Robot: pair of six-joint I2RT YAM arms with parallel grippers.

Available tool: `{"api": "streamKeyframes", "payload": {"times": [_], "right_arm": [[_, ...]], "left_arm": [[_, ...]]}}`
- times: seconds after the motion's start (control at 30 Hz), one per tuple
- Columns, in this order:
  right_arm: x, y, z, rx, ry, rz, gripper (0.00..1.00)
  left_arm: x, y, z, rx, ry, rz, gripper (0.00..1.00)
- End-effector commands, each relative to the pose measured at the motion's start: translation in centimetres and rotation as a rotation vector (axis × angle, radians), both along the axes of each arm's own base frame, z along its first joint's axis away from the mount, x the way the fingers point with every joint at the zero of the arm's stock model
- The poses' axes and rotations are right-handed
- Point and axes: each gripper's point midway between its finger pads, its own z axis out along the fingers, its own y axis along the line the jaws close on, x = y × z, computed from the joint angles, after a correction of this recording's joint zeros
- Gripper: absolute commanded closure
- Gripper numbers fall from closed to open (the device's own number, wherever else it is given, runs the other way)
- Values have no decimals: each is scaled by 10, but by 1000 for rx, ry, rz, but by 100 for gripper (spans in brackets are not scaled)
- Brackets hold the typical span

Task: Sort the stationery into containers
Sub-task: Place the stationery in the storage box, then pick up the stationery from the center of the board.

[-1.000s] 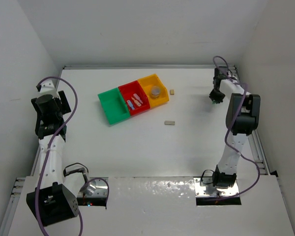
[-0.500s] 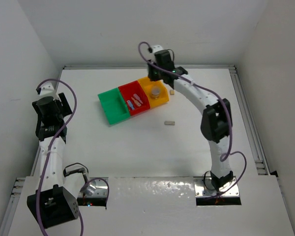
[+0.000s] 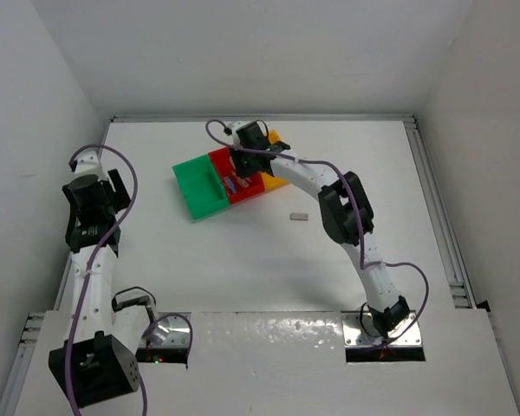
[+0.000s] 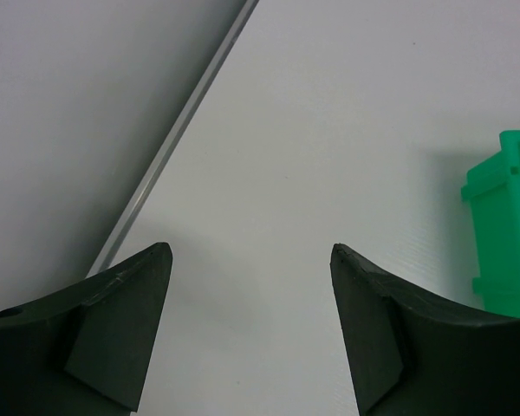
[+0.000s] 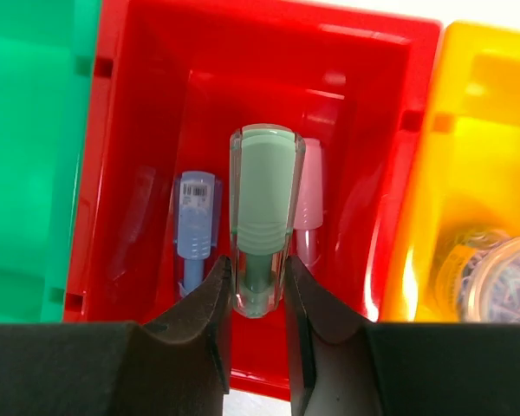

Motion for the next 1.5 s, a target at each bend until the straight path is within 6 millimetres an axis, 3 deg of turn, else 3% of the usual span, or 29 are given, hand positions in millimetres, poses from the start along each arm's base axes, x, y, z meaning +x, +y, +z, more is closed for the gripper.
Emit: {"api": "streamKeyframes", "payload": {"times": [0.0,0.13,0.17,0.27,0.47,0.5,0.57,0.6,0.63,0.67,0.7,0.73,0.77,0.8,0.83,0.87,0.9,1.0,1.03,1.07,1.1,1.17,1.2,1.3,1.47], "right_arm": [[1,10,7,-20,-60,-8,95],[0,6,-1,-33,-43,-38,86],[1,5,0,-30,-43,-49,76],[3,8,8,-10,-45,-47,62],[7,12,54,44,-112,-41,46],[10,10,73,65,-138,-46,46],[10,7,98,108,-156,-64,51],[10,1,126,157,-174,-69,66],[8,-3,138,197,-168,-79,79],[2,-5,151,239,-156,-59,100],[1,-22,148,243,-130,-84,100],[-4,-36,170,279,-137,-106,100],[-8,-47,171,288,-122,-134,100],[-3,-80,153,260,-90,-229,96],[-4,-98,164,309,-77,-320,82],[4,-130,156,315,-66,-417,72],[3,-151,136,299,-38,-496,58],[27,-198,134,343,-33,-639,55],[31,-208,125,313,-8,-662,65],[41,-222,101,273,35,-694,70],[56,-226,112,273,16,-702,74],[58,-237,66,171,124,-724,76],[66,-240,68,149,108,-710,73],[64,-241,33,77,161,-686,59],[56,-230,2,82,199,-639,54]], "left_arm": [[6,-4,13,11,-48,-20,28],[6,-5,13,8,-50,-22,28],[7,-6,13,6,-51,-26,28],[8,-6,14,8,-56,-29,28],[9,-7,18,13,-70,-34,28],[9,-7,17,14,-67,-34,28],[9,-7,17,12,-67,-33,28],[9,-7,18,13,-69,-33,28],[9,-7,18,13,-70,-34,28],[10,-7,18,12,-72,-34,28],[10,-8,19,10,-77,-34,28],[10,-7,18,9,-78,-32,28],[10,-8,18,6,-79,-34,28],[10,-8,18,6,-83,-32,28],[10,-7,18,6,-83,-28,28],[10,-8,16,1,-82,-31,28],[11,-8,15,-1,-81,-32,28],[12,-9,16,-4,-89,-39,28],[12,-9,17,-3,-90,-39,28],[11,-9,18,-2,-93,-37,28],[11,-9,18,0,-92,-36,28],[9,-7,17,5,-82,-26,28],[7,-7,17,9,-80,-25,28],[5,-5,17,15,-73,-10,28],[6,-5,18,9,-78,-12,28]]}}
